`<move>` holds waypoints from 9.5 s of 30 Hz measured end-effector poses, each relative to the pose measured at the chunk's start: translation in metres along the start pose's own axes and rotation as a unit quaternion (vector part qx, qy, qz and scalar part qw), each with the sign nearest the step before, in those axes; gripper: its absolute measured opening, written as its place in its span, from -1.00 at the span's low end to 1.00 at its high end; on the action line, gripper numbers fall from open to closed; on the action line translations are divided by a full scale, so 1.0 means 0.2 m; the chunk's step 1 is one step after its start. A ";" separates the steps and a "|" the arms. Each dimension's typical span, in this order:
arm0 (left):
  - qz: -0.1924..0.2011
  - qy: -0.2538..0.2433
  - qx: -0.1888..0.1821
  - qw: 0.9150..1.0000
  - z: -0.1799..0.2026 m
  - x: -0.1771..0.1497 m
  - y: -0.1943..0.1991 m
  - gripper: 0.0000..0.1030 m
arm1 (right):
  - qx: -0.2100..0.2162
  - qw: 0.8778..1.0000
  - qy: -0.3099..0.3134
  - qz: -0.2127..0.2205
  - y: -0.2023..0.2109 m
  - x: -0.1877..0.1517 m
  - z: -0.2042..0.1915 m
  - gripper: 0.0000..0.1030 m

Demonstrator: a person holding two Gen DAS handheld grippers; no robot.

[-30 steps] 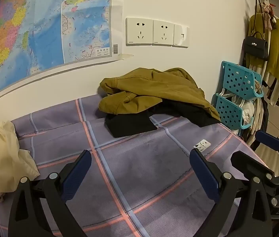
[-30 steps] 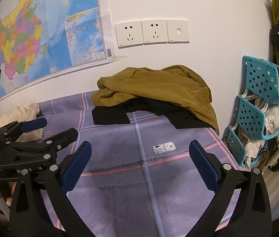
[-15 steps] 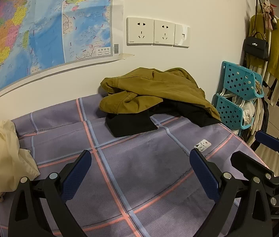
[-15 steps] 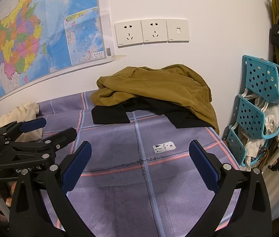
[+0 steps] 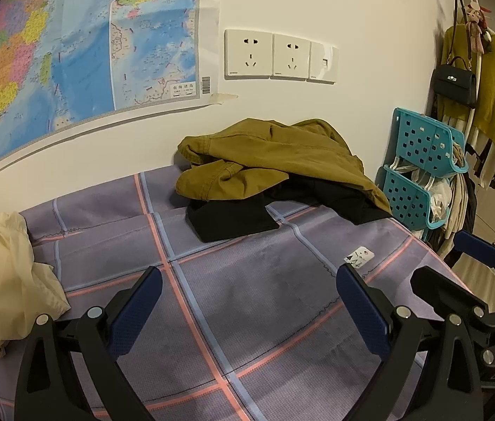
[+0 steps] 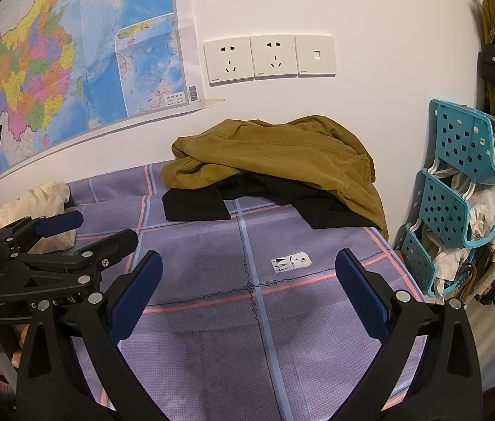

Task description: Fold large clothes

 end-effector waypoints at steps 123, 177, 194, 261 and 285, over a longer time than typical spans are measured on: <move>0.355 -0.074 -0.039 0.931 -0.18 1.04 1.55 -0.96 | 0.151 0.920 0.095 0.348 1.81 1.32 0.40 -0.97; -0.112 -0.026 0.135 0.984 -1.26 0.04 -0.11 0.24 | 0.247 0.923 0.144 -0.259 -0.24 0.13 -0.38 -0.96; -0.091 -0.096 0.169 0.977 -1.16 0.04 -0.12 0.40 | -0.060 0.975 0.132 -0.170 -0.39 0.48 0.14 0.23; -0.067 0.029 0.042 0.996 -1.16 -0.63 0.69 0.63 | 0.249 0.957 0.022 -0.148 -0.24 0.18 0.03 0.64; -0.030 0.133 0.191 0.972 -1.56 -0.60 0.95 -0.82 | 0.205 0.974 -0.043 -0.083 0.06 0.04 0.38 0.68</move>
Point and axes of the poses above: each gripper's, at about its wrist camera, not at the fingertips, and y roughly against the way its jaws point, z to its right, x to its top, the point moved 3 cm from there along -y, roughly the way its jaws point, and after that the axes turned 7 degrees about -z, right-handed, at the moved point
